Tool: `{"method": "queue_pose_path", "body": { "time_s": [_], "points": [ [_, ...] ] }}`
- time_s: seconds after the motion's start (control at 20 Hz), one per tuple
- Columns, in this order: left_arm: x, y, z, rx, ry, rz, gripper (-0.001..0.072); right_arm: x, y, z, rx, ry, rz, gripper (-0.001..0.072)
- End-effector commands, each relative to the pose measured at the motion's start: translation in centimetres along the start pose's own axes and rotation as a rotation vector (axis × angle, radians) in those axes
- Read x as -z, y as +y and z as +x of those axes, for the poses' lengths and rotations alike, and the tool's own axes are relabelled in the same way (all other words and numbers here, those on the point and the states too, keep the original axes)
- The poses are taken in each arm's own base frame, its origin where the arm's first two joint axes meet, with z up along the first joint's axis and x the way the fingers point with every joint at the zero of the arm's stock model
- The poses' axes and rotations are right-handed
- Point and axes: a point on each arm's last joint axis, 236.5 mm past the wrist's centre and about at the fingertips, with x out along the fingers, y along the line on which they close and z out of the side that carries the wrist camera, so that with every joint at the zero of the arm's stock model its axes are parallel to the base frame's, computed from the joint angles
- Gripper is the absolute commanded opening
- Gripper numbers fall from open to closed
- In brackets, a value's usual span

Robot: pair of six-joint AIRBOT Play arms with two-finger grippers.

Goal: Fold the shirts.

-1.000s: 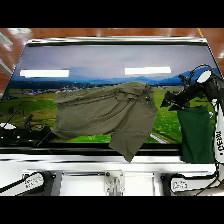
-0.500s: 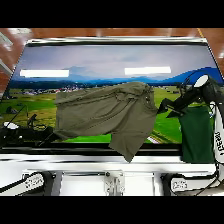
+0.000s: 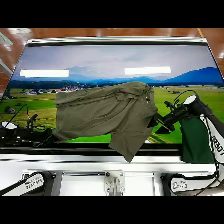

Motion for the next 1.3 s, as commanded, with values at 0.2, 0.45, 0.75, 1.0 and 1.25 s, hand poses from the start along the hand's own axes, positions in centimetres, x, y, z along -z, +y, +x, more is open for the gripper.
{"method": "queue_pose_path", "body": {
  "time_s": [0.2,0.45,0.75,1.0,1.25],
  "points": [
    [-0.4,-1.0,-0.7,0.023,-0.028,0.011,0.0037,-0.8,1.3,4.6,0.073,-0.051,-0.019,0.0429],
    [-4.7,-3.1,-5.2,0.004,-0.167,0.109,0.0036,-1.3,3.9,1.9,0.043,-0.112,-0.168,0.0059],
    [-11.1,-18.9,-29.9,0.044,-0.845,0.441,0.0036,-1.3,20.3,-22.3,0.068,-0.846,-0.709,0.0059],
    [1.1,-33.9,-53.5,0.103,-1.535,0.718,0.0036,17.3,33.1,-46.6,-0.026,-1.689,-0.995,0.0058],
    [12.8,-35.8,-62.2,-0.016,-1.901,0.723,0.0036,32.0,32.6,-52.5,0.075,-2.026,-1.074,0.0059]
  ]
}}
